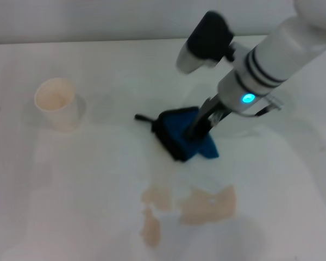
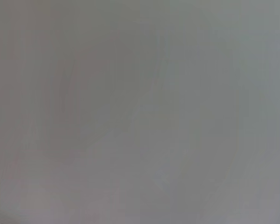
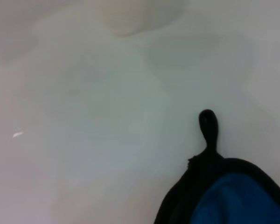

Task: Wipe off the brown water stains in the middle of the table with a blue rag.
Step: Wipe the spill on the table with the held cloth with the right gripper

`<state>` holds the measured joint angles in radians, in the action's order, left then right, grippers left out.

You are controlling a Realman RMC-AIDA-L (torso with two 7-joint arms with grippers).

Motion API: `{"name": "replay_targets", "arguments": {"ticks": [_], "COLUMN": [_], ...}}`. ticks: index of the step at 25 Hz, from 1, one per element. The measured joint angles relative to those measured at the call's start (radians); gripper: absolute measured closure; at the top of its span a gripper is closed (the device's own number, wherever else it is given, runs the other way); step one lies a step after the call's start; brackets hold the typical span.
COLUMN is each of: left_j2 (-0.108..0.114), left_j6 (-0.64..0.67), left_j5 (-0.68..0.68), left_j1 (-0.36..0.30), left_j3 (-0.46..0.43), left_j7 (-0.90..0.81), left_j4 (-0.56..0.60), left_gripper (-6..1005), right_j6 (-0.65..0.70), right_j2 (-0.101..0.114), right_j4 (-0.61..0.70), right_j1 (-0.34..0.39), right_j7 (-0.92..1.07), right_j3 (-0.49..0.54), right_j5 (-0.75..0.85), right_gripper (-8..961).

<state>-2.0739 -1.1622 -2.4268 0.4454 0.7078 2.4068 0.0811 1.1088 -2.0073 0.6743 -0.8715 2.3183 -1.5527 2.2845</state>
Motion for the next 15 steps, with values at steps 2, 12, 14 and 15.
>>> {"name": "replay_targets", "arguments": {"ticks": [2,12,14,15], "left_j2": [0.0,-0.002,-0.002,-0.002], "left_j6": [-0.001,-0.004,0.0,0.002], "left_j5": [0.0,0.0,0.0,0.0], "left_j1": [0.0,0.01,0.013,0.015], "left_j3": [0.001,0.001,0.001,0.001], "left_j7": [0.0,0.0,0.0,0.0], "left_j4": [0.002,0.004,0.004,0.003], "left_gripper": [108,108,108,108], "right_j6": [-0.001,0.013,0.02,0.026], "right_j2": [-0.002,-0.01,-0.016,-0.018], "right_j4": [-0.002,-0.013,-0.016,-0.015], "right_j1": [0.004,0.013,0.01,0.009], "right_j7": [0.0,-0.006,-0.006,-0.006], "right_j3": [0.078,0.098,0.073,0.058], "right_j5": [0.052,0.061,0.049,0.039], "right_gripper": [893,893,893,893]}}
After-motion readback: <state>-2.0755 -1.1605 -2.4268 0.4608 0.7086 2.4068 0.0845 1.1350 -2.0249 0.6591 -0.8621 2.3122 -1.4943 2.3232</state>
